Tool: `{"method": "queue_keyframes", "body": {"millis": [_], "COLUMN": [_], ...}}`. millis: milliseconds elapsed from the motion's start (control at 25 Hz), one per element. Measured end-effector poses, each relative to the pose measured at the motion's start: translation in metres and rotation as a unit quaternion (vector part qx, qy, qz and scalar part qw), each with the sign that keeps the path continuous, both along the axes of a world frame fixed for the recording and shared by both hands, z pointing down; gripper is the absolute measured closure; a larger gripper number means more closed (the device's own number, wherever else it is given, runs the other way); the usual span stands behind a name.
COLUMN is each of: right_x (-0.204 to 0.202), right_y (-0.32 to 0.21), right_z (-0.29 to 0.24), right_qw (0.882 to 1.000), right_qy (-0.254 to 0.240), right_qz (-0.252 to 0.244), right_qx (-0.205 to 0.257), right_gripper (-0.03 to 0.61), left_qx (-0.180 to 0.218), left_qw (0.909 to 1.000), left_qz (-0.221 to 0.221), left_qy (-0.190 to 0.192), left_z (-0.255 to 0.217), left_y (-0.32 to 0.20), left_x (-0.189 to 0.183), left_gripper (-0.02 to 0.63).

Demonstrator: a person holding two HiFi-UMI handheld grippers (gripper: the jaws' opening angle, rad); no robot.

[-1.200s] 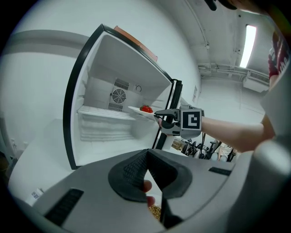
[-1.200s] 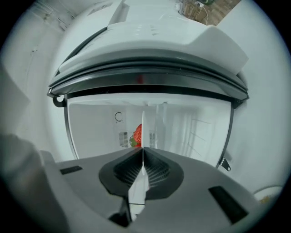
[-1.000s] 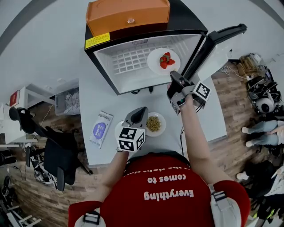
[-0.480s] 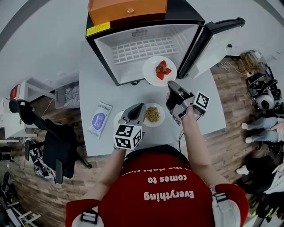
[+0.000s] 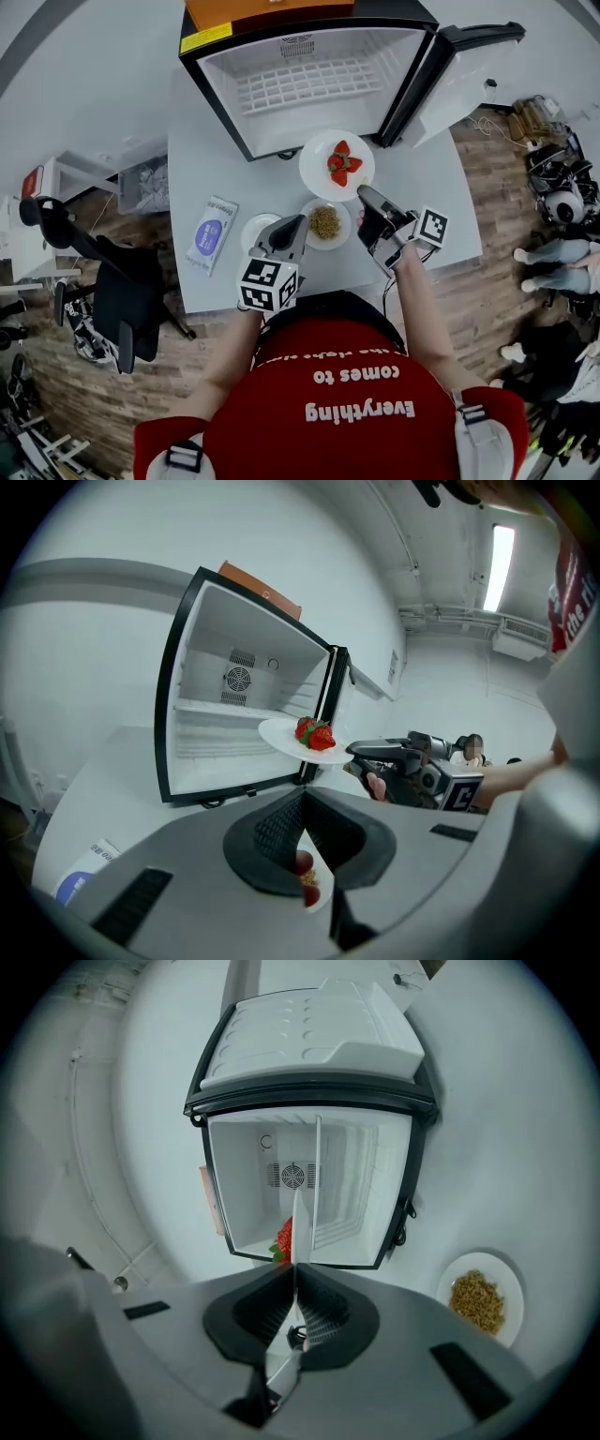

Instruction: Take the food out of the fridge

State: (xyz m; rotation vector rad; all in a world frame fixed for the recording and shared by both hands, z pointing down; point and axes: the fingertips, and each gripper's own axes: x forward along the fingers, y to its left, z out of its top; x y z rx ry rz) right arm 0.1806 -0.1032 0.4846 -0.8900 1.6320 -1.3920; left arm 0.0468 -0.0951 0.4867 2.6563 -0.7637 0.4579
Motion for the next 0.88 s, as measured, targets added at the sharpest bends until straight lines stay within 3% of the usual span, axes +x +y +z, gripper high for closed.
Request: {"method": "queue_keyframes", "body": {"millis": [360, 880], "right_x": [-0.009, 0.0], "right_y": [0.056, 0.085], "right_z": [0.018, 0.029], "right_qw": [0.999, 0.999], "right_qy": [0.027, 0.039], "right_qz": [-0.034, 0.008], "right_qx": [-0.015, -0.034], "right_gripper": [0.558, 0.558], "left_qx": [-0.009, -0.018], "left_qw": [0.9999, 0.9995], "left_qz": [0.0, 0.025], "left_qy": [-0.011, -0.006], "left_z": [0.01, 0.017], "left_y": [0.021, 0.034], "left_x": [-0.006, 0.0], "left_gripper": [0.615, 0.615]}}
